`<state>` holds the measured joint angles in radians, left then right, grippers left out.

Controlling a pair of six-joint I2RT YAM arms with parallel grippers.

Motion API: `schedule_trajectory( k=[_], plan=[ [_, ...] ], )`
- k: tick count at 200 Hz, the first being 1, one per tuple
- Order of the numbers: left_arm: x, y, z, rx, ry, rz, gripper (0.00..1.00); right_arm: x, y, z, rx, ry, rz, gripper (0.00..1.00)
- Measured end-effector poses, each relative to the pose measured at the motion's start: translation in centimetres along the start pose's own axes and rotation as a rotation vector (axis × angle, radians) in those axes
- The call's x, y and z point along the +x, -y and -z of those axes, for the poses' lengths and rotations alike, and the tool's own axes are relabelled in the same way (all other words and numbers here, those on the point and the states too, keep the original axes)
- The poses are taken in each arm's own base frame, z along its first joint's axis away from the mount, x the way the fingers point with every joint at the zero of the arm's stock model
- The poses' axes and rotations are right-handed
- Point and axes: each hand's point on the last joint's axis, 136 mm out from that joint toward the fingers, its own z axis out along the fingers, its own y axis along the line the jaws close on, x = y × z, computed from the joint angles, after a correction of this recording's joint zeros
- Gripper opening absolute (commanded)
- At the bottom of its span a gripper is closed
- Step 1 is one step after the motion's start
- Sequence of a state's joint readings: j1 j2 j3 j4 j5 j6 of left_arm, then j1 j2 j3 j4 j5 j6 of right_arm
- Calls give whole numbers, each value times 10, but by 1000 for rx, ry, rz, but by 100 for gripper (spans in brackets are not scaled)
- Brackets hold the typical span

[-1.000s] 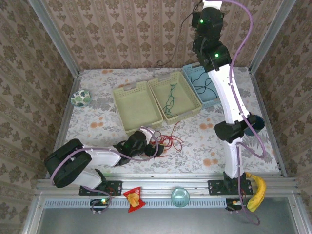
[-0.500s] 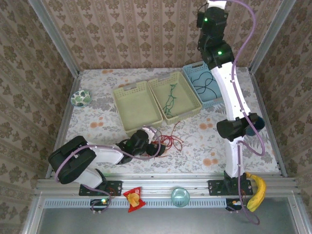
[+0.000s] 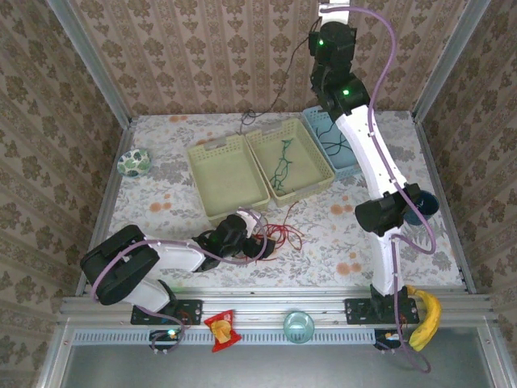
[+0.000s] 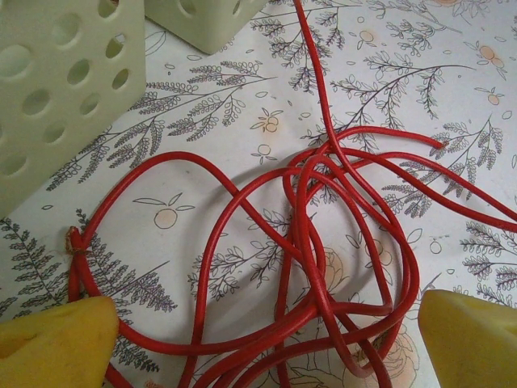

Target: Untangle the cables

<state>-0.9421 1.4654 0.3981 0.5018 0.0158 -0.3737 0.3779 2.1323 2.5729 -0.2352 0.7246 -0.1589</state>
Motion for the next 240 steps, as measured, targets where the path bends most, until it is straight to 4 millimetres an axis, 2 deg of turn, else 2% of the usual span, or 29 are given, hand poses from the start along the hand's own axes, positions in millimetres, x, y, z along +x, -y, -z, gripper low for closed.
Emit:
schedule_trajectory(
  k=[33, 86, 107, 126, 142, 157, 175, 205, 240],
  plan=[
    [0, 0, 0, 0, 0, 0, 97, 7, 4, -10, 42, 8, -10, 0],
    [3, -1, -3, -2, -7, 0, 97, 3, 18, -16, 95, 37, -36, 0],
    [1, 0, -4, -2, -5, 0, 97, 12, 18, -19, 137, 38, 6, 0],
    [0, 0, -5, 0, -3, -1, 97, 37, 3, -23, 158, 29, 135, 0],
    [0, 1, -5, 1, -3, -1, 97, 65, -18, -24, 145, 4, 259, 0],
    [0, 2, -5, 3, -4, -3, 97, 80, -32, -24, 138, -5, 339, 0],
    [1, 5, -5, 12, -6, -8, 97, 83, -41, -21, 126, 1, 392, 0],
    [1, 6, -5, 13, -5, -10, 97, 78, -42, -21, 124, 37, 463, 0],
    [1, 6, -5, 13, -5, -16, 97, 104, -56, -24, 81, 41, 655, 0]
  ],
)
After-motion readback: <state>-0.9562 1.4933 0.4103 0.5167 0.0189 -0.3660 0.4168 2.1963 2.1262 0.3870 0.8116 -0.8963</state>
